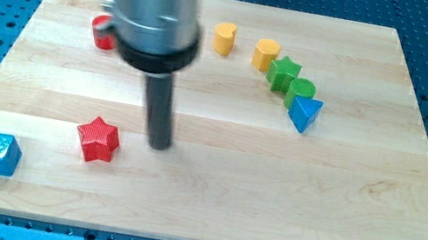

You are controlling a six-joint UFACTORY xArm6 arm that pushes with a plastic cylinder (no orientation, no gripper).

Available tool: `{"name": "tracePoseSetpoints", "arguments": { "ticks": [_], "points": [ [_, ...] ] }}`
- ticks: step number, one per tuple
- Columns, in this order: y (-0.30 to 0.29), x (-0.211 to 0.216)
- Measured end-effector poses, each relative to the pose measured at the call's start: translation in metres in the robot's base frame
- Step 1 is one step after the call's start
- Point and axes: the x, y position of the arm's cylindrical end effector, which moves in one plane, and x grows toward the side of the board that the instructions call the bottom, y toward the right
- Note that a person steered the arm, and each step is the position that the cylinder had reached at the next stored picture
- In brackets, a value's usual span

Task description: Put the red star on the top of the cube

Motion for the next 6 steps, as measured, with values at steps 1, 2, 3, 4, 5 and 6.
{"name": "tracePoseSetpoints", "arguments": {
  "ticks": [1, 2, 3, 4, 5, 6],
  "points": [
    [-0.062, 0.008],
    [-0.084, 0.028],
    [-0.065, 0.06],
    [-0.117, 0.04],
    [-0.159, 0.037],
    [-0.169, 0.037]
  ]
}}
